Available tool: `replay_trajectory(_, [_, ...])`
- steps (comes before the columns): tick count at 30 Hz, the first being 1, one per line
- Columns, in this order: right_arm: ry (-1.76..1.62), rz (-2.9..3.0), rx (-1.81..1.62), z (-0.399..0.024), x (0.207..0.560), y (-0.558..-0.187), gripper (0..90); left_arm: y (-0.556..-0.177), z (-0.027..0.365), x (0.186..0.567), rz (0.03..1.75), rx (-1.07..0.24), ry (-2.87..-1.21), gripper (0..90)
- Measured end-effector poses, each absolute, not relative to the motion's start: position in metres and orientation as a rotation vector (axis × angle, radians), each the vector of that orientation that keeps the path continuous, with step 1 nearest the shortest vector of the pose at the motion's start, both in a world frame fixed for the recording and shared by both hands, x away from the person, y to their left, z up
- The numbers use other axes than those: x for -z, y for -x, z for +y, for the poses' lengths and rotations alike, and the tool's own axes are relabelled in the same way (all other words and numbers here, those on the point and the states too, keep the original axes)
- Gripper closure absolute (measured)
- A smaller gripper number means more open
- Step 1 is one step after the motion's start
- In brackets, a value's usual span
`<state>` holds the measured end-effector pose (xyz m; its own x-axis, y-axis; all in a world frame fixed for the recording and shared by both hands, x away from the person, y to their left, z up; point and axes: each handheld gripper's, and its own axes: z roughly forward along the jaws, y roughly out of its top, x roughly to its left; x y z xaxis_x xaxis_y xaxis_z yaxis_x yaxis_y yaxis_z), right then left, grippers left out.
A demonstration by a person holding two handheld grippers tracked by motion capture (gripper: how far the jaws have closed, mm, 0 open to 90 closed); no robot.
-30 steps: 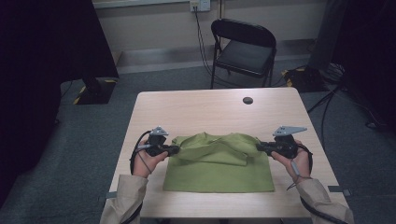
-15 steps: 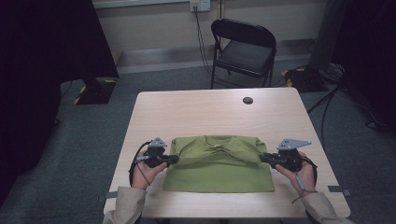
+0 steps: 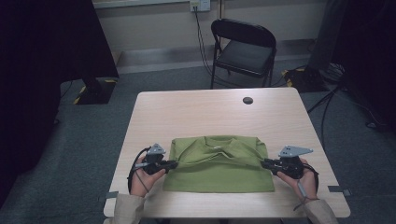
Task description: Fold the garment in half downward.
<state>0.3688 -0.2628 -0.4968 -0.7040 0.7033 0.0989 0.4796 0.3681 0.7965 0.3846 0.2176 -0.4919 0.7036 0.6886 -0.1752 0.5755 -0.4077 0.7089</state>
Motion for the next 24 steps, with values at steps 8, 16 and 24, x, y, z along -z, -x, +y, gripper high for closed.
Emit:
replay_trajectory(8, [-1.046,2.365,-1.229,-0.266,0.501,-0.365,71.6,-0.378,0.224,0.498,0.965,-0.196,-2.111,76.6])
replay_trajectory(16, [-1.064,2.363,-1.194,-0.268,0.505,-0.363,44.8,-0.369,0.227,0.504,0.924,-0.222,-2.132,50.9])
replay_trajectory(24, [-1.099,2.371,-1.083,-0.272,0.511,-0.361,7.7,-0.366,0.23,0.507,0.858,-0.257,-2.14,14.0])
